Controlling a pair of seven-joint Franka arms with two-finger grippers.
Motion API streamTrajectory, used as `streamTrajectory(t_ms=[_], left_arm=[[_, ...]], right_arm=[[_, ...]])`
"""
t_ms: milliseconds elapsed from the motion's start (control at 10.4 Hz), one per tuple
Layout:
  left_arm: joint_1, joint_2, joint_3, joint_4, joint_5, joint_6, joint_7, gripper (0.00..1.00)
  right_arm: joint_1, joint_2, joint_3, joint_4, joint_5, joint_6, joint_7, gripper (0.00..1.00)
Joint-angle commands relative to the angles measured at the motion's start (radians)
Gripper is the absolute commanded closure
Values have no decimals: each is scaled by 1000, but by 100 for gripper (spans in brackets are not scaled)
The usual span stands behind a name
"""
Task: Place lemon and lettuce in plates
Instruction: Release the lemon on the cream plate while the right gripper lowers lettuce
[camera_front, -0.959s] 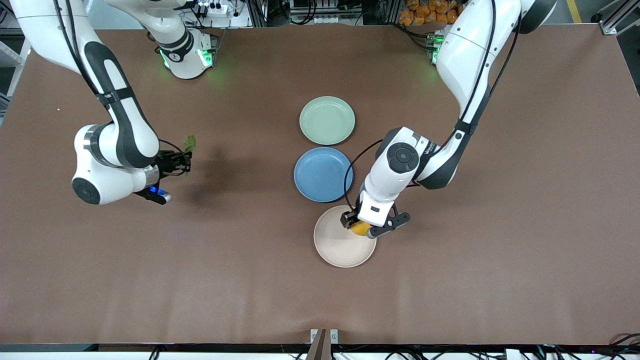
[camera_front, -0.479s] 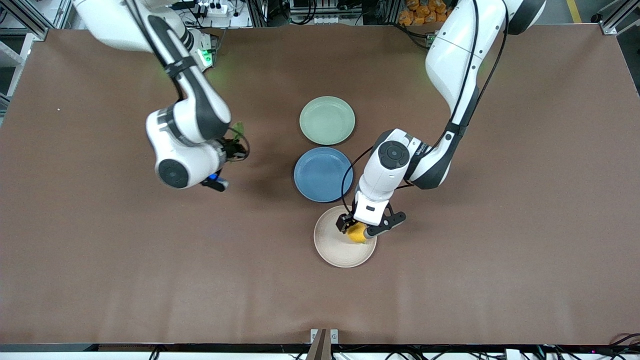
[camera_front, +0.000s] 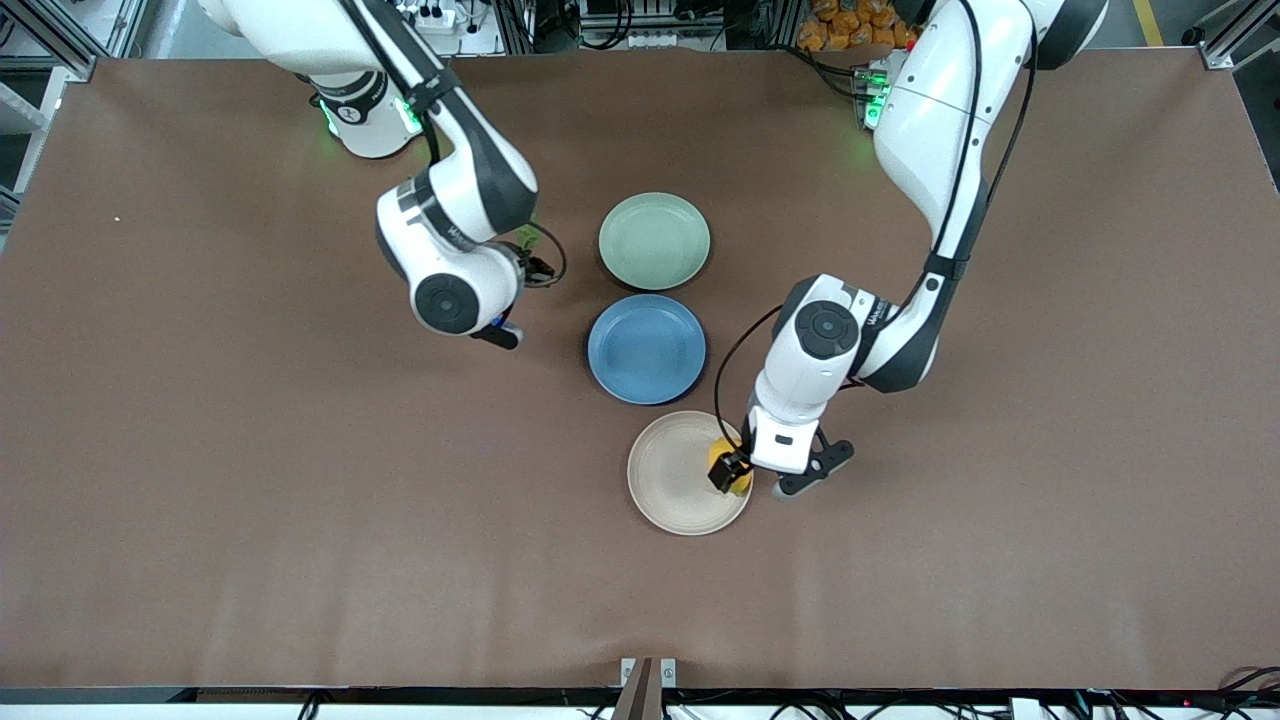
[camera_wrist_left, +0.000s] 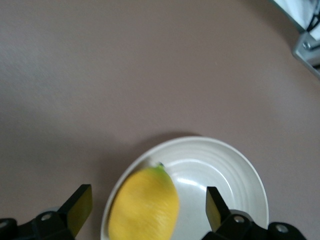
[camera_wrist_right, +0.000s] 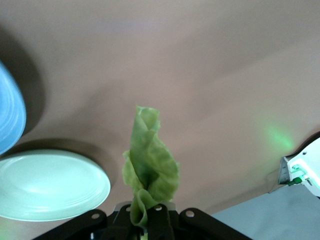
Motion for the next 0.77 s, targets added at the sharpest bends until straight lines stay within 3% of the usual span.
streamTrajectory(t_ms=[0,671], left_arm=[[5,-14,2,-2,16,-34,-6,0],[94,-84,2,-2,18,-300,410,0]], right_arm=[[85,14,-9,7,22,76,67,100],[239,87,-11,7,124,309,199,100]])
